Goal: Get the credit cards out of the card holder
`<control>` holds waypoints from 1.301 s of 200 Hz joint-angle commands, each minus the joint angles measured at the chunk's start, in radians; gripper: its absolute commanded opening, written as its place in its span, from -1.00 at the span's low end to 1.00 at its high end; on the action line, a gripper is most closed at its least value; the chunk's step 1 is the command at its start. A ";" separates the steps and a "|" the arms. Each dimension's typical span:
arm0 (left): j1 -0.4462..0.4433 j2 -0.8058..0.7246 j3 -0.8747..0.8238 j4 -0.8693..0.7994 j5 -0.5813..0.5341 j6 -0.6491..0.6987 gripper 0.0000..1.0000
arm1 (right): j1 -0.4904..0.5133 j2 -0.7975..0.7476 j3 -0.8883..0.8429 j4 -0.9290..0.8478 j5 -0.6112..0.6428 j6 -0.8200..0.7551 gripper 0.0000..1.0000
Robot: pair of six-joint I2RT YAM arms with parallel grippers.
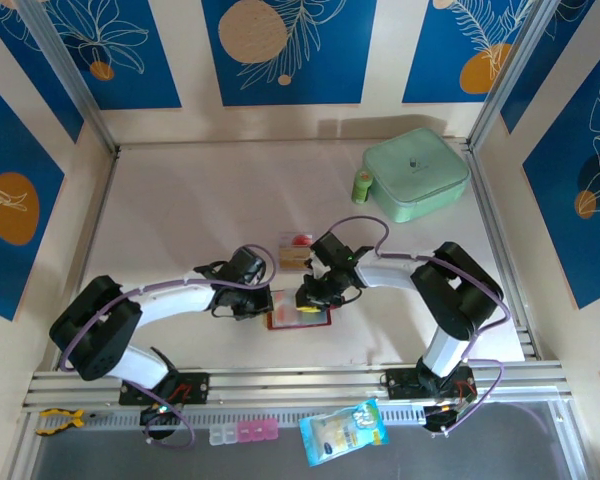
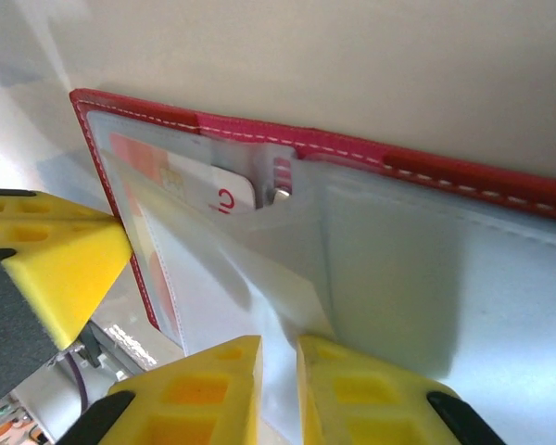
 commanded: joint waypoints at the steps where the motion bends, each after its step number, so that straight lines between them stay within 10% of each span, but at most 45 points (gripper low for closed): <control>1: -0.005 -0.034 0.031 -0.031 0.004 0.006 -0.76 | -0.020 -0.020 -0.035 0.034 -0.055 -0.020 -0.65; 80: -0.023 0.019 0.035 0.119 0.090 -0.043 -0.50 | -0.047 -0.020 -0.070 0.073 -0.081 -0.025 -0.67; 260: -0.041 0.063 0.081 0.182 0.145 -0.069 -0.59 | -0.052 -0.157 -0.070 0.034 -0.054 -0.027 -0.49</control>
